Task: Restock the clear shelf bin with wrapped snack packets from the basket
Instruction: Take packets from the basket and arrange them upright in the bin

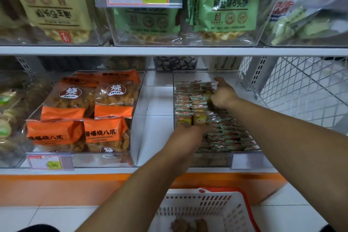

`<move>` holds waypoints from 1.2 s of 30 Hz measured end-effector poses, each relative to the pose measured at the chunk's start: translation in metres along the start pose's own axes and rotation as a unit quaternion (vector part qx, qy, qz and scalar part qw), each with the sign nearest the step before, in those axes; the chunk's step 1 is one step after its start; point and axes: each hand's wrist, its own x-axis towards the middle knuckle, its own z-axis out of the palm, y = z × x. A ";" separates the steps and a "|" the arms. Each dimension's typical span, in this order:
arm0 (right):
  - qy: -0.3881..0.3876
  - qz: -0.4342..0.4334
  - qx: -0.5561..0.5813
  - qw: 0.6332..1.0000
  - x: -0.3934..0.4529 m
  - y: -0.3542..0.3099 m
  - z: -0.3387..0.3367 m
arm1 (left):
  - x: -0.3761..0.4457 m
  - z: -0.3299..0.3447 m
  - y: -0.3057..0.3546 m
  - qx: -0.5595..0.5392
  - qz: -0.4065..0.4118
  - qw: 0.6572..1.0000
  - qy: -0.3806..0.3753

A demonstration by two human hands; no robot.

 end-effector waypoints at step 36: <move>-0.399 0.040 -0.216 0.891 -0.317 0.209 0.225 | -0.061 -0.169 -0.335 0.671 -0.185 0.706 -0.129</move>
